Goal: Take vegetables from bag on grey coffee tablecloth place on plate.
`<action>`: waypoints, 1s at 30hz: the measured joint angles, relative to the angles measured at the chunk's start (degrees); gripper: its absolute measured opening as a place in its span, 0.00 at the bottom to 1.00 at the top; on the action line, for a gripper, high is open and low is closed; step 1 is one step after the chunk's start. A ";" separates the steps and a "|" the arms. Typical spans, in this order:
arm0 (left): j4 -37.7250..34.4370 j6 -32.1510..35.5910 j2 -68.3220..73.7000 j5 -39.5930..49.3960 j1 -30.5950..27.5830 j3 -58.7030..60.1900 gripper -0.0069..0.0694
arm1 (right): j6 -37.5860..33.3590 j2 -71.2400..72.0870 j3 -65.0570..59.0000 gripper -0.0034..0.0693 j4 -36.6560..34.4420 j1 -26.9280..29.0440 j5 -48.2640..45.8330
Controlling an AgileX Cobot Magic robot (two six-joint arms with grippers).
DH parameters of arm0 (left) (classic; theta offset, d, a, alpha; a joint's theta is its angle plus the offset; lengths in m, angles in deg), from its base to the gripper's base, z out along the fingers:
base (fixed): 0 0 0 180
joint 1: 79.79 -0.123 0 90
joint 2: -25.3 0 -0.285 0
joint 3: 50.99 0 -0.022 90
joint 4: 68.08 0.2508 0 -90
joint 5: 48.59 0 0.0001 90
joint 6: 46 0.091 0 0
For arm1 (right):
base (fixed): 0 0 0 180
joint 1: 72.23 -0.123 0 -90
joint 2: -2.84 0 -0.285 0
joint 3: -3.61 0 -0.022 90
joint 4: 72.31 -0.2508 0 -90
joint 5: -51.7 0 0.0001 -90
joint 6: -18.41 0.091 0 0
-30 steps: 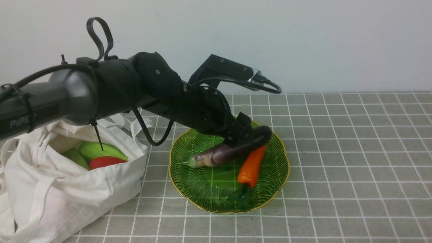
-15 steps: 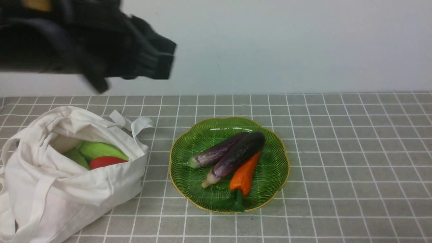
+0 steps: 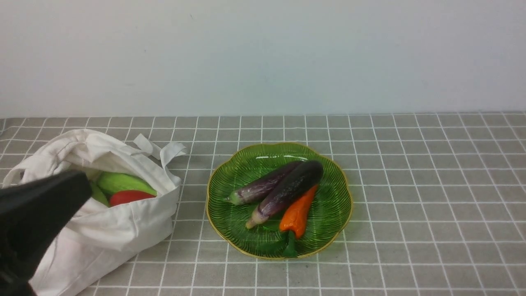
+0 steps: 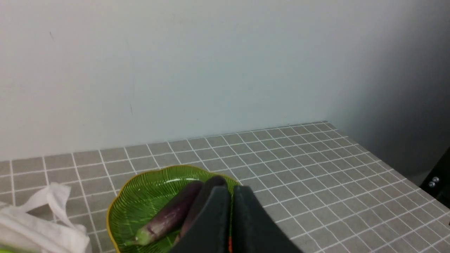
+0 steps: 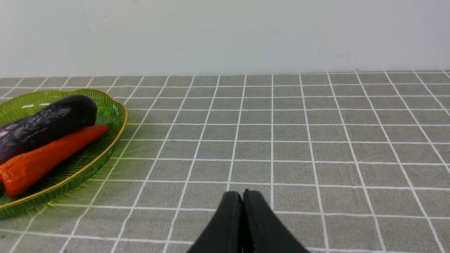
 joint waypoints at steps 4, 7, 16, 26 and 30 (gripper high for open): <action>0.00 0.22 -3.05 1.36 0.00 1.45 0.08 | 0.00 0.00 0.00 0.03 0.00 0.00 0.00; 1.02 2.36 -3.59 1.29 0.00 1.45 0.08 | 0.00 0.00 0.00 0.03 0.00 0.00 0.00; 5.39 9.71 -3.74 1.51 -0.06 1.68 0.08 | 0.00 0.00 0.00 0.03 0.00 0.00 0.00; 9.57 6.78 -8.07 -5.81 -5.68 16.12 0.08 | 0.00 0.00 0.00 0.03 0.00 0.00 0.00; 11.63 0.73 -15.36 -7.91 -14.46 25.71 0.08 | 0.00 0.00 0.00 0.03 0.00 0.00 0.00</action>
